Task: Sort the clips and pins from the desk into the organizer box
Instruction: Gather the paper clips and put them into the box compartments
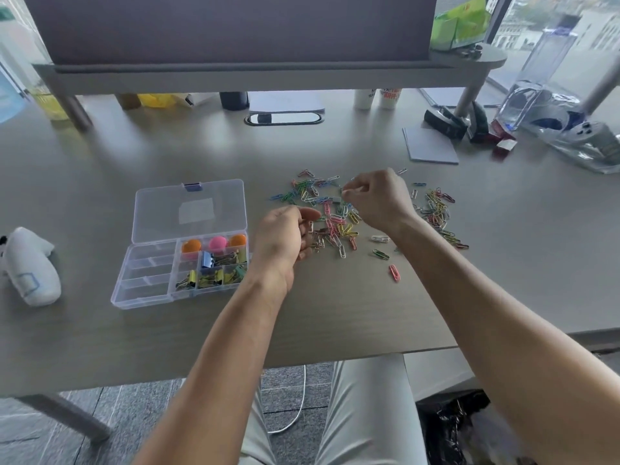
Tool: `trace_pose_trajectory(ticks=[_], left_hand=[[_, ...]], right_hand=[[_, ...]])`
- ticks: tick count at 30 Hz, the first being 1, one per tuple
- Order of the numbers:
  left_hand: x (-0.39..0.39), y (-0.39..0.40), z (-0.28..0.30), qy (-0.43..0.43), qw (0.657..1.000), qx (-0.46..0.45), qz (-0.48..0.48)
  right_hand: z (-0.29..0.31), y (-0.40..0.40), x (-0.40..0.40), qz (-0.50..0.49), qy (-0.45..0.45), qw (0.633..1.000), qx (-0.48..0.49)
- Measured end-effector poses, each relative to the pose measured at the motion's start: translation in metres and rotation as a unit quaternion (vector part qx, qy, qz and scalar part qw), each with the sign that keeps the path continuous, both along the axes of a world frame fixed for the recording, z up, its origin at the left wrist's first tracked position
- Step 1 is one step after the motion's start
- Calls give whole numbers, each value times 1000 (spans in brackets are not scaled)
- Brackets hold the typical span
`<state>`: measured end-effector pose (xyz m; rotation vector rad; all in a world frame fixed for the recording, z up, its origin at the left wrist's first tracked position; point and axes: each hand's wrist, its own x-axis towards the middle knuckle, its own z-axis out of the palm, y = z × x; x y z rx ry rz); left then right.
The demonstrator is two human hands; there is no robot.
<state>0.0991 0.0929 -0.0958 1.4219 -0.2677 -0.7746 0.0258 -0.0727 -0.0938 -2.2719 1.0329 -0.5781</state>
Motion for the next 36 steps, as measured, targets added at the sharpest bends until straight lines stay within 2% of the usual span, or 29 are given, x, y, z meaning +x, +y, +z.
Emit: trace_pose_trajectory(ticks=[4, 10, 14, 17, 20, 23, 28, 31, 33, 34, 36], left_hand=[[5, -1, -5, -49, 998, 33, -3], [11, -5, -12, -192, 975, 107, -9], [12, -8, -15, -383, 906, 172, -51], [10, -11, -12, -463, 853, 232, -67], [8, -14, -10, -484, 829, 270, -79], [6, -19, -12, -478, 833, 266, -85], [6, -24, -13, -496, 823, 263, -83], [9, -26, -10, -477, 847, 227, -62], [10, -30, -5, -409, 889, 199, -44], [10, -32, -3, -345, 922, 174, -37], [8, -35, 1, -139, 987, 73, -42]], right_hand=[[-6, -3, 16, 27, 71, 994, -78], [-9, -6, 22, 38, 83, 990, -105], [-8, -6, 19, 54, 72, 992, -86], [-6, -8, 13, 55, 41, 997, -44], [-3, -8, 5, 18, -35, 999, 34], [-3, -5, -5, -12, -97, 991, 89], [-3, 2, -18, -33, -122, 982, 137], [1, 8, -28, -35, -176, 956, 231], [6, 12, -34, -44, -224, 917, 328], [8, 13, -37, -49, -243, 894, 374], [9, 11, -42, -63, -262, 856, 441]])
